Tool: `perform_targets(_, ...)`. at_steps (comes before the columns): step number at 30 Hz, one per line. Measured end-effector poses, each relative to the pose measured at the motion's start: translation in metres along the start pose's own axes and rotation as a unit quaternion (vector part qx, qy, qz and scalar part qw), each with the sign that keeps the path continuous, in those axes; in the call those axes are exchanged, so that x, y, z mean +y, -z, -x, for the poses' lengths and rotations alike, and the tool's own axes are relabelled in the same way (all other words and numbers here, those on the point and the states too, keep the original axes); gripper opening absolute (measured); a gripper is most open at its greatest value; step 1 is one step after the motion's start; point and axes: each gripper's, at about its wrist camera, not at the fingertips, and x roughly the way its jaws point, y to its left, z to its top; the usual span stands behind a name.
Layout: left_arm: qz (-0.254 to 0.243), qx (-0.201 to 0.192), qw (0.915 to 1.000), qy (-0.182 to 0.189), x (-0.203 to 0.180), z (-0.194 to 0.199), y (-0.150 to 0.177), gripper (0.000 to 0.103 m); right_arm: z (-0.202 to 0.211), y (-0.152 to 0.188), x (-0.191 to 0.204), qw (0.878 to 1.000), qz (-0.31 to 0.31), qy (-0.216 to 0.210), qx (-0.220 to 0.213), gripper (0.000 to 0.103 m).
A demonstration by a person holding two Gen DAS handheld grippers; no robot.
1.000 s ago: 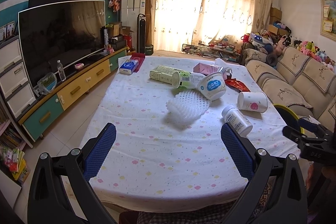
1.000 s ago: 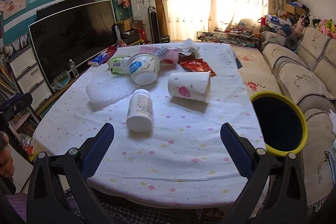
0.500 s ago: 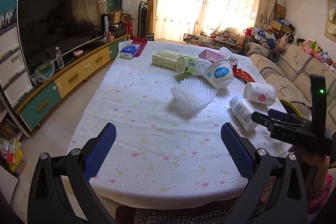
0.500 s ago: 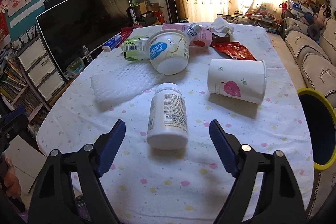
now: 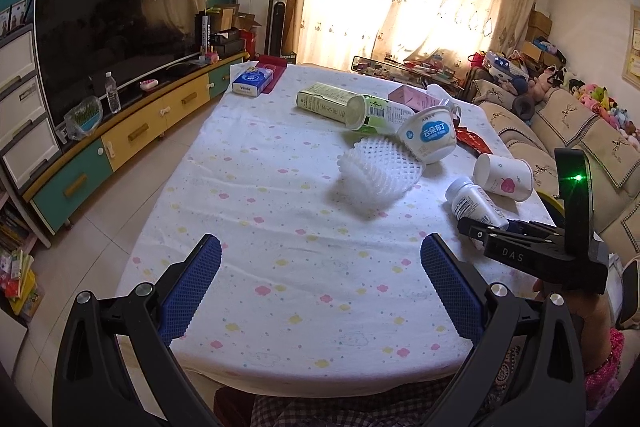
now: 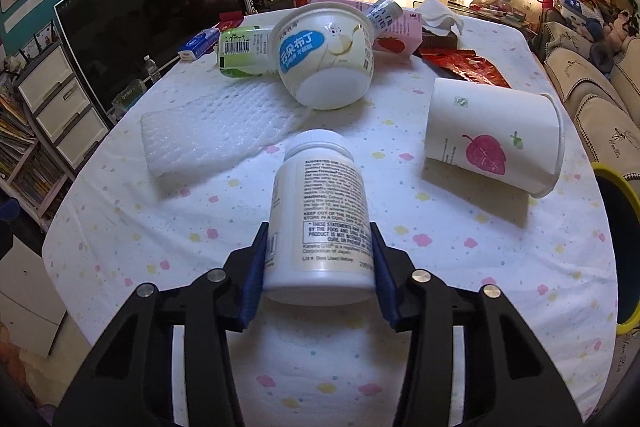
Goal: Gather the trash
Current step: 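Carry the bottle with the right gripper over the yellow-rimmed bin and release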
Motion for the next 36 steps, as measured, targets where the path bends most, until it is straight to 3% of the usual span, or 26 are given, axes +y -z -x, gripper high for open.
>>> perform_targets(7,-0.007,0.005,1.0000,0.003,-0.004,-0.005,0.002,0.098,0.028,0.005,-0.004,0.999,-0.008,-0.031,-0.018,0.045)
perform_targets(11,-0.011,0.009,0.9999,0.004,-0.007,-0.009,0.003,0.098,0.063,0.008,-0.015,0.998,-0.013,-0.032,-0.053,0.045)
perform_targets(14,-0.020,0.015,0.9997,0.006,-0.012,-0.015,0.003,0.098,0.093,0.008,-0.044,0.995,-0.040,-0.005,-0.089,0.045)
perform_targets(18,-0.030,0.024,0.9992,0.009,-0.021,-0.025,0.002,0.098,0.113,0.011,-0.103,0.986,-0.092,0.074,-0.118,0.045)
perform_targets(25,-0.057,0.041,0.9975,0.005,-0.043,-0.049,-0.005,0.098,0.078,0.033,-0.211,0.963,-0.186,0.182,-0.065,0.045)
perform_targets(34,-0.076,0.055,0.9955,0.014,-0.070,-0.078,-0.022,0.098,0.032,0.051,-0.285,0.945,-0.230,0.230,-0.016,0.046)
perform_targets(36,-0.068,0.066,0.9954,0.017,-0.071,-0.090,-0.026,0.098,0.027,0.050,-0.290,0.944,-0.231,0.235,-0.016,0.053)
